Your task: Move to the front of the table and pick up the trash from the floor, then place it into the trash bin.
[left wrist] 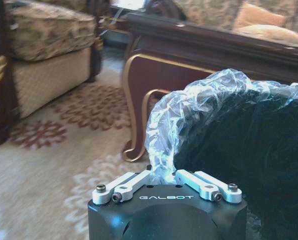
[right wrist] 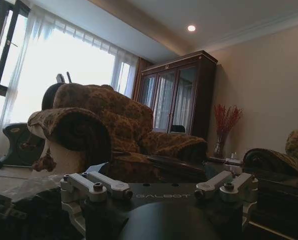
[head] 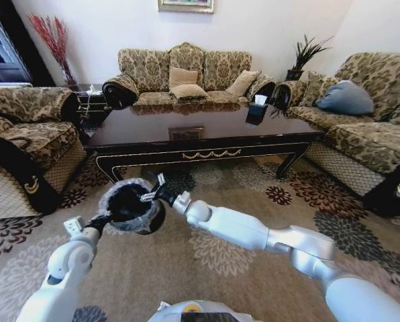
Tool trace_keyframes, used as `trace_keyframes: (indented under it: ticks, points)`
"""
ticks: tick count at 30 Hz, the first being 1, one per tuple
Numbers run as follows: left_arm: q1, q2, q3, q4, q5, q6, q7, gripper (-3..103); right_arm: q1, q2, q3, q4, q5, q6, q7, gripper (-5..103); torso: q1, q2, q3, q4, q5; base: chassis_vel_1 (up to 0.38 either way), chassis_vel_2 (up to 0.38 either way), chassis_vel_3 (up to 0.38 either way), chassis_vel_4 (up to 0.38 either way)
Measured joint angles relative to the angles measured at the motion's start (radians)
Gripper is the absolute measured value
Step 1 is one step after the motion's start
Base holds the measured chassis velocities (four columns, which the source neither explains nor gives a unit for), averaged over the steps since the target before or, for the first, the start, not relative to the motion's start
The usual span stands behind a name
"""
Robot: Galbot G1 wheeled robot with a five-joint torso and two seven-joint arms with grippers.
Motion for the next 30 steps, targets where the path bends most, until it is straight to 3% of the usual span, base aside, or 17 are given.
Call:
trace_keyframes:
  ticks: [5,7,8,10,12,13,14,16,18,19,21,23,28,29,30]
  points:
    - [-0.005,0.032,-0.053,0.073,-0.034,-0.02,0.003,2,0.01,-0.082,-0.027,-0.01,-0.007,-0.077,-0.017,100,0.0,0.0,0.0,-0.0002,-0.0002,0.0,0.0,0.0,0.0]
    - [-0.019,0.066,-0.081,0.088,-0.076,-0.01,0.0,2,0.002,-0.126,-0.064,-0.014,-0.011,-0.109,-0.07,100,0.0,0.0,0.0,-0.0004,-0.0004,0.0,0.0,0.0,0.0]
    - [-0.019,0.066,-0.081,0.088,-0.076,-0.01,0.0,2,0.002,-0.126,-0.064,-0.014,-0.011,-0.109,-0.07,100,0.0,0.0,0.0,-0.0004,-0.0004,0.0,0.0,0.0,0.0]
    - [-0.028,0.09,-0.099,0.083,-0.111,0.005,-0.002,2,-0.01,-0.134,-0.091,-0.043,-0.044,-0.113,-0.142,100,0.0,0.0,0.0,-0.0007,-0.0001,0.0,0.0,0.0,0.0]
    - [-0.034,0.107,-0.111,0.068,-0.131,0.016,-0.005,2,-0.02,-0.12,-0.108,-0.108,-0.104,-0.071,-0.27,100,0.0,0.0,0.0,-0.0008,0.0001,0.0,0.0,0.0,0.0]
    - [-0.034,0.107,-0.111,0.068,-0.131,0.016,-0.005,2,-0.02,-0.12,-0.108,-0.108,-0.104,-0.071,-0.27,100,0.0,0.0,0.0,-0.0008,0.0001,0.0,0.0,0.0,0.0]
    - [-0.034,0.113,-0.114,0.062,-0.137,0.02,-0.006,2,-0.023,-0.103,-0.113,-0.156,-0.138,-0.017,-0.38,100,0.0,0.0,0.0,-0.0005,0.0002,0.0,0.0,0.0,0.0]
    - [-0.03,0.118,-0.12,0.05,-0.147,0.026,-0.008,2,-0.024,-0.071,-0.127,-0.226,-0.231,0.079,-0.518,100,0.0,0.0,0.0,-0.0004,-0.0002,0.0,0.0,0.0,0.0]
    - [-0.025,0.119,-0.127,0.038,-0.154,0.03,-0.01,2,-0.031,-0.039,-0.137,-0.279,-0.329,0.154,-0.597,100,0.0,0.0,0.0,-0.0002,-0.0002,0.0,0.0,0.0,0.0]
    - [-0.025,0.119,-0.127,0.038,-0.154,0.03,-0.01,2,-0.031,-0.039,-0.137,-0.279,-0.329,0.154,-0.597,100,0.0,0.0,0.0,-0.0002,-0.0002,0.0,0.0,0.0,0.0]
    - [-0.02,0.118,-0.131,0.025,-0.161,0.033,-0.011,2,-0.057,0.007,-0.125,-0.333,-0.478,0.231,-0.643,100,0.0,0.0,0.0,-0.0001,-0.0002,0.0,0.0,0.0,0.0]
    - [-0.015,0.113,-0.131,0.015,-0.162,0.035,-0.011,2,-0.092,0.037,-0.106,-0.363,-0.552,0.263,-0.645,100,0.0,0.0,0.0,-0.0001,-0.0001,0.0,0.0,0.0,0.0]
    - [-0.004,0.101,-0.123,-0.003,-0.159,0.039,-0.012,2,-0.188,0.06,-0.064,-0.396,-0.569,0.268,-0.644,100,0.0,0.0,0.0,-0.0003,-0.0002,0.0,0.0,0.0,0.0]
    - [-0.004,0.1,-0.12,-0.005,-0.157,0.04,-0.013,2,-0.203,0.062,-0.044,-0.4,-0.57,0.268,-0.676,100,0.0,0.0,0.0,-0.0005,-0.0001,0.0,0.0,0.0,0.0]
    - [-0.003,0.098,-0.117,-0.007,-0.155,0.041,-0.015,2,-0.231,0.076,0.014,-0.418,-0.579,0.281,-0.789,100,0.0,0.0,0.0,-0.0006,-0.0002,0.0,0.0,0.0,0.0]
